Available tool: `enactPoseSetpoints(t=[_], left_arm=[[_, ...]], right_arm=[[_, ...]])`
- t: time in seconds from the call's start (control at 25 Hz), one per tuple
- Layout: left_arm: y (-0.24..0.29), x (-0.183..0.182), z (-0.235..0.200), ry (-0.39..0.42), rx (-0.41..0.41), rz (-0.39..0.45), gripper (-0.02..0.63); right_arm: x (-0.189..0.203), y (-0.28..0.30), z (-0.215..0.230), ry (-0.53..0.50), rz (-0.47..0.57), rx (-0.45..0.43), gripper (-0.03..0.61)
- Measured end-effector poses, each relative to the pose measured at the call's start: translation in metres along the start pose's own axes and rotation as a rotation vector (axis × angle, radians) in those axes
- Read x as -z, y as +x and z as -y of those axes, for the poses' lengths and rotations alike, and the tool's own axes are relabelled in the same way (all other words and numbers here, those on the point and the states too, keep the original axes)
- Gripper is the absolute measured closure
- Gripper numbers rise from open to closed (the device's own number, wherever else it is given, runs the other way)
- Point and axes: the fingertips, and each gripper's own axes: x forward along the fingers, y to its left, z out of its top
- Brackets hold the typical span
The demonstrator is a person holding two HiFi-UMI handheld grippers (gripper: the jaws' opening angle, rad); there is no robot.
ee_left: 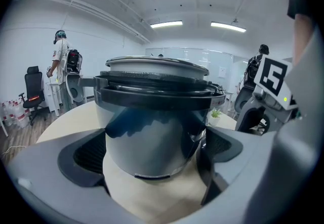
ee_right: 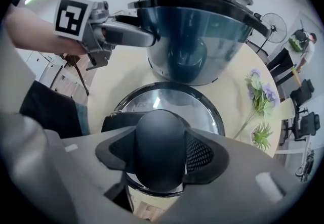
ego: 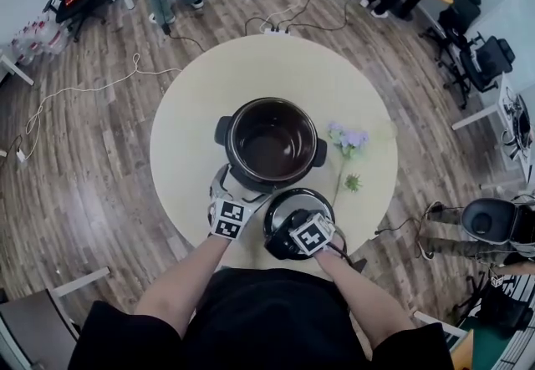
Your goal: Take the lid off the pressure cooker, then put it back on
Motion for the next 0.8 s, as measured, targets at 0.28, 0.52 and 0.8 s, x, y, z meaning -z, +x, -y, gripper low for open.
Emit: enactPoseSetpoints(t=[0.28, 0.52, 0.8], left_arm=[[0.0, -0.001, 0.0, 0.002, -0.002, 0.001, 0.023], [0.002, 0.001, 0.001, 0.003, -0.002, 0.004, 0.023], [0.001, 0.001, 0.002, 0.001, 0.002, -0.009, 0.023]], right_arm=[[-0.007, 0.016, 0.004, 0.013, 0.022, -0.003, 0.291], [0.003, 0.018, 0.003, 0.029, 0.002, -0.016, 0.291], [0.01, 0.012, 0.009, -0.01, -0.021, -0.015, 0.291]])
